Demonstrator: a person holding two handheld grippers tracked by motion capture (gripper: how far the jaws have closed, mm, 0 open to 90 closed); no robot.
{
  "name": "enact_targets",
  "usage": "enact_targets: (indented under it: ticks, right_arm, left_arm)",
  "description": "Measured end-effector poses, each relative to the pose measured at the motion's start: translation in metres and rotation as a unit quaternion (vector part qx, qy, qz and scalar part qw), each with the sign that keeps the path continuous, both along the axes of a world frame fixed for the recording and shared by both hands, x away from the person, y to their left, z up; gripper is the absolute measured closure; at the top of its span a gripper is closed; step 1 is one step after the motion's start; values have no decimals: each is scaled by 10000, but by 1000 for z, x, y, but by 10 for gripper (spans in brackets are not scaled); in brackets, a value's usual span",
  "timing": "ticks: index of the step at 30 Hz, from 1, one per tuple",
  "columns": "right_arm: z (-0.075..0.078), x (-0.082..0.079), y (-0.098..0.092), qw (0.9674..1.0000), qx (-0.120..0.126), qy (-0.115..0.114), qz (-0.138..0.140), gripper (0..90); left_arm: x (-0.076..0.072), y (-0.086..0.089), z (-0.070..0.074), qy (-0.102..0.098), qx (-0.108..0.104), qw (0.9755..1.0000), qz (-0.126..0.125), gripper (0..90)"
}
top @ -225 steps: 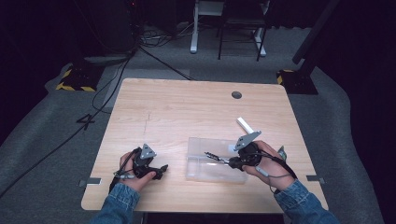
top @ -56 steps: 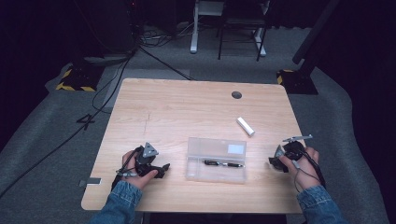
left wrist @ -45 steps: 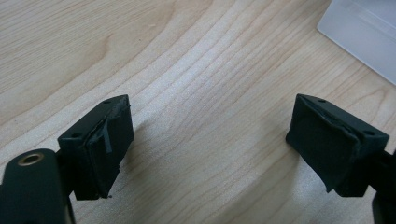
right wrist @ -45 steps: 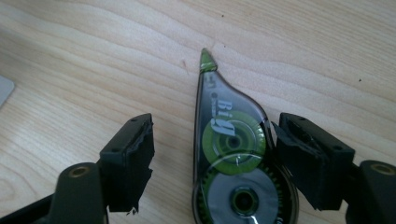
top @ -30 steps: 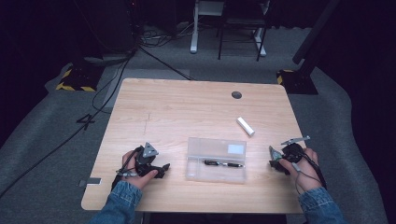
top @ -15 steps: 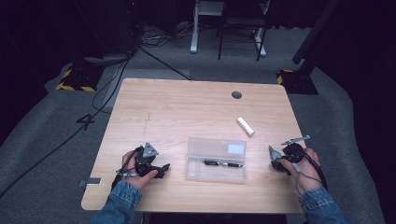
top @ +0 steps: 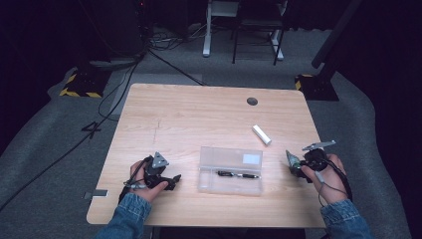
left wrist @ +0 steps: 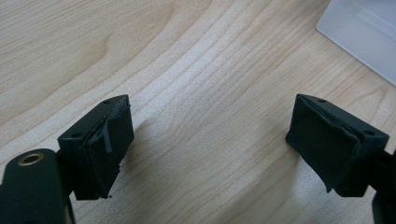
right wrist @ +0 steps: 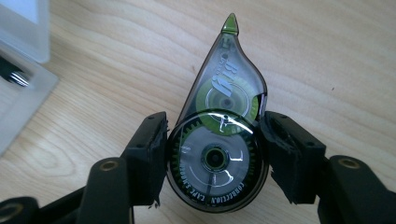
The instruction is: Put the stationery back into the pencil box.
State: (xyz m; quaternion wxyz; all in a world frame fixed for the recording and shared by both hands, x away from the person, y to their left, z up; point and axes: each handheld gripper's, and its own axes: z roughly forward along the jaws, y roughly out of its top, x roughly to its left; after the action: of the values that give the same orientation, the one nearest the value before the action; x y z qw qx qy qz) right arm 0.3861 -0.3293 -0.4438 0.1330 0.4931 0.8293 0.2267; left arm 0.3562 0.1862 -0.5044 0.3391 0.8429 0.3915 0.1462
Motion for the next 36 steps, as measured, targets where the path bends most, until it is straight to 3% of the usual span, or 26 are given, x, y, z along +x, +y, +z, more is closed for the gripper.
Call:
enact_targets:
  ticks: [14, 19, 27, 36]
  right_arm:
    - [33, -8, 13, 9983, 258, -360, 386, 420]
    - [44, -10, 20, 9969, 210, -420, 633, 421]
    - [58, -13, 36, 9931, 291, -509, 1015, 421]
    - [66, -15, 59, 9863, 343, -545, 1520, 420]
  left_arm:
    - [0, 0, 0, 1, -3, 10000, 2, 144]
    - [0, 0, 0, -1, -1, 10000, 1, 144]
    - [0, 0, 0, -5, 5, 10000, 0, 145]
    - [-1, 0, 0, -10, -5, 10000, 27, 144]
